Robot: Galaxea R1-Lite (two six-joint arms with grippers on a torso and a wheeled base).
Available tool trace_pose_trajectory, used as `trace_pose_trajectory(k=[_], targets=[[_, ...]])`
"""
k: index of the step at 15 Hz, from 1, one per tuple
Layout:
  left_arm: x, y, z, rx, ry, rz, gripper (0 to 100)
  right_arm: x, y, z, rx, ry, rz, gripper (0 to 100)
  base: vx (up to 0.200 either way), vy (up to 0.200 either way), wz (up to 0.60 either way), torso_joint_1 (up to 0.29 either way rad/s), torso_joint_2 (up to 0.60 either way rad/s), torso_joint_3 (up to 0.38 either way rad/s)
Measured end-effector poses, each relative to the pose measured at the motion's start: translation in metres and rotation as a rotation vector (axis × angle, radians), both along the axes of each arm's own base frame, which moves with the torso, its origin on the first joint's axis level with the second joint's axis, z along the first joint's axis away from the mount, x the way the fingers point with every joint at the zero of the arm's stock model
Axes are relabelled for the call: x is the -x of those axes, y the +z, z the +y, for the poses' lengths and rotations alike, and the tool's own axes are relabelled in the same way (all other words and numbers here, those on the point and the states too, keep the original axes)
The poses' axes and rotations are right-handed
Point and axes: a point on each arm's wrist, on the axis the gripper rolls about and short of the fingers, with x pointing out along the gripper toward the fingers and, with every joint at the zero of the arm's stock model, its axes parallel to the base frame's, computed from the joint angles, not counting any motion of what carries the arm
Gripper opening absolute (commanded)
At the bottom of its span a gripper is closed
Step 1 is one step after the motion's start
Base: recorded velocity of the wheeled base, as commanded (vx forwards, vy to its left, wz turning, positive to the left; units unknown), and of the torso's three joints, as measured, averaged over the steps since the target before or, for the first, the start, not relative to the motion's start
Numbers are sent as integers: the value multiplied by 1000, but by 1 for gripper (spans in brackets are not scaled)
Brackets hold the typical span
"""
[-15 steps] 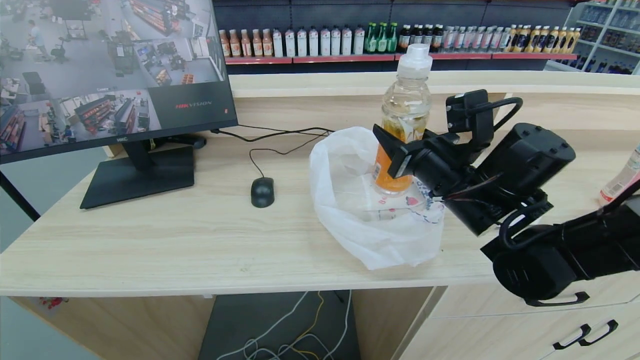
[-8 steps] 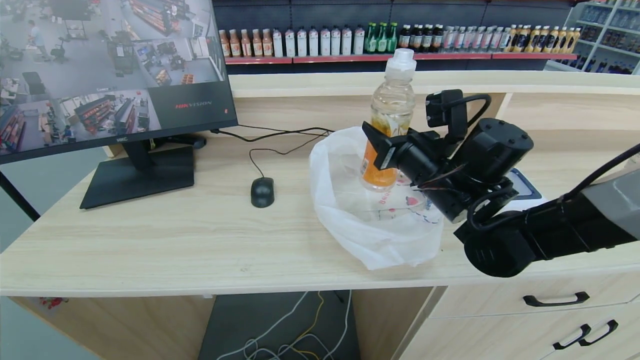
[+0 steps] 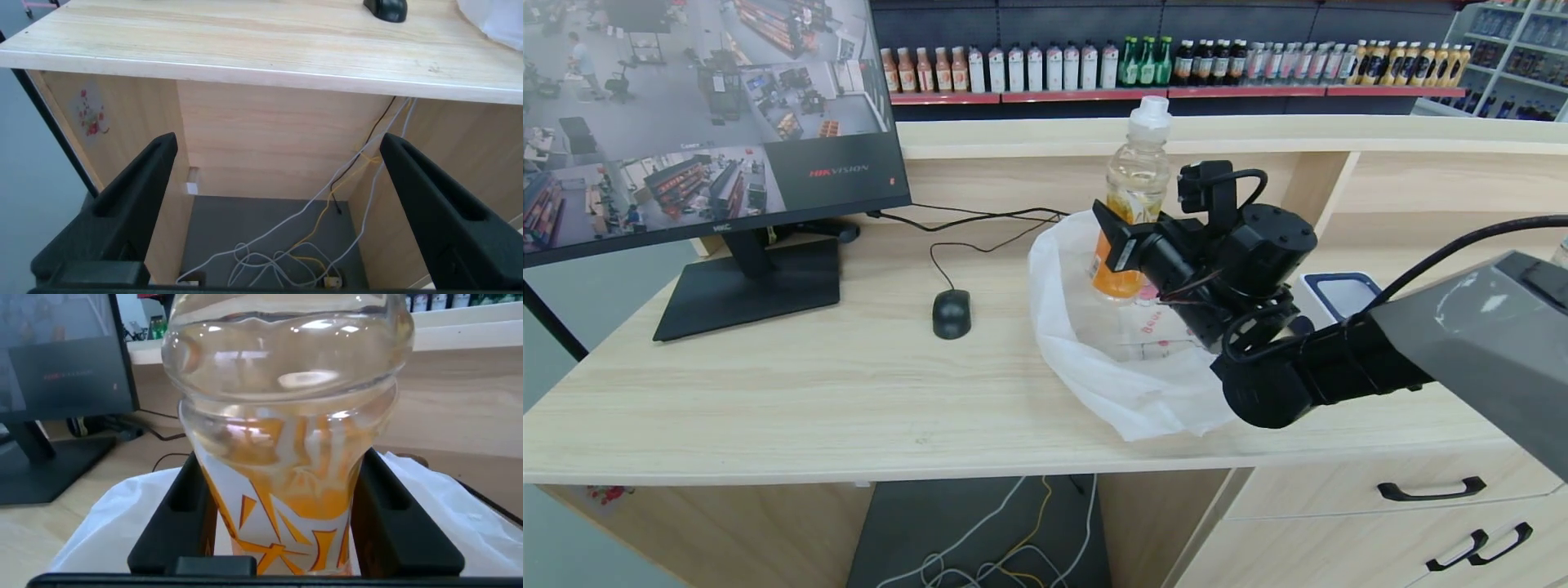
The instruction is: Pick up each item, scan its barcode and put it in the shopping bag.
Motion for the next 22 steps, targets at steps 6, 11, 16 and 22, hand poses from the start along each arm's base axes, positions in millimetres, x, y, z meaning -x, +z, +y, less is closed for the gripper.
trace_pose_trajectory(k=[6, 11, 16, 22], targets=[[0, 0, 0, 0, 0, 0, 100, -9, -17, 5, 16, 0, 27, 0, 0, 0, 0, 0, 0, 0], [0, 0, 0, 0, 0, 0, 100, -12, -25, 7, 26, 1, 43, 0, 0, 0, 0, 0, 0, 0], [0, 0, 0, 0, 0, 0, 100, -15, -30, 4, 34, -7, 56, 0, 0, 0, 0, 0, 0, 0], [0, 0, 0, 0, 0, 0, 100, -15, -40, 3, 50, -8, 83, 0, 0, 0, 0, 0, 0, 0]])
